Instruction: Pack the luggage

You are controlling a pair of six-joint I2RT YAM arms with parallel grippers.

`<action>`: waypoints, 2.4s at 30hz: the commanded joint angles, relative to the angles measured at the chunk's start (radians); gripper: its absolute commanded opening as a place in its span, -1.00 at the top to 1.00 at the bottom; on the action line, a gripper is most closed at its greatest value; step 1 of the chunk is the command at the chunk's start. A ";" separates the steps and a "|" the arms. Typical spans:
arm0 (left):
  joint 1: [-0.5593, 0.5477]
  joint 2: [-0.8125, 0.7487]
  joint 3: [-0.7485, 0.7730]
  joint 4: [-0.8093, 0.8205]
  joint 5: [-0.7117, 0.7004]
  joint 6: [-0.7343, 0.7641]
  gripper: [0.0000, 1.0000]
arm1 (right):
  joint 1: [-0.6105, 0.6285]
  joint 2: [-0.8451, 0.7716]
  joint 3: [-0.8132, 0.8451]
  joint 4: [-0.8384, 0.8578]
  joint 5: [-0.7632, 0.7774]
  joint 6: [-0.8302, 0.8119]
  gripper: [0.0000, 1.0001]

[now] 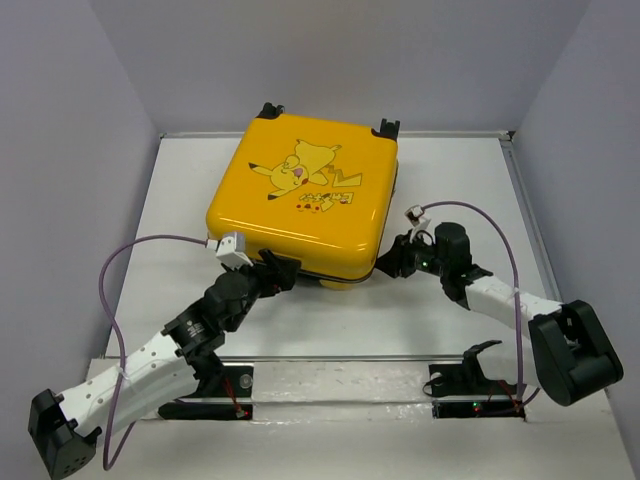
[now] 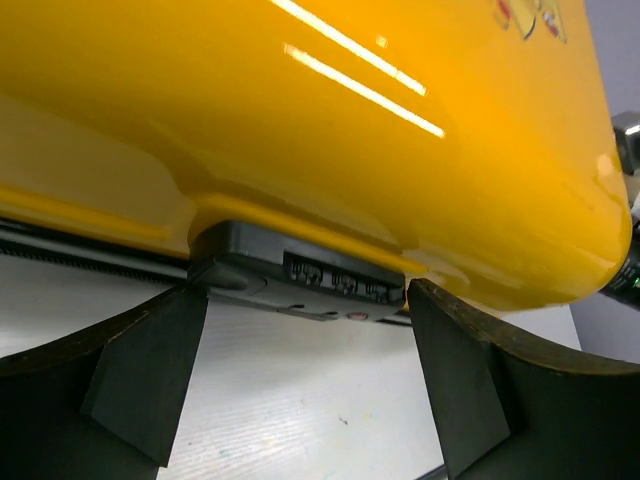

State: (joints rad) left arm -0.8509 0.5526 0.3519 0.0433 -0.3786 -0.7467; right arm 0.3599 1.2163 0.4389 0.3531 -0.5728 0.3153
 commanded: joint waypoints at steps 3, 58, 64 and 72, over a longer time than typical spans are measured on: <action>0.003 0.017 0.116 0.098 -0.183 0.102 -0.84 | 0.025 0.052 0.008 0.191 -0.041 -0.056 0.13; -0.220 0.375 0.079 0.352 -0.001 0.106 -0.70 | 0.137 -0.052 -0.052 0.091 0.189 0.001 0.86; -0.090 0.411 0.180 0.316 -0.076 0.158 -0.75 | 0.214 -0.138 -0.058 -0.072 0.224 0.014 0.86; 0.027 0.469 0.237 0.354 0.009 0.187 -0.76 | 0.411 -0.184 -0.075 -0.167 0.293 0.105 0.86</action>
State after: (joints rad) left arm -0.8825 0.9779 0.4892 0.2398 -0.2455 -0.6159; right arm 0.6701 1.0519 0.3771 0.3172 -0.2668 0.3614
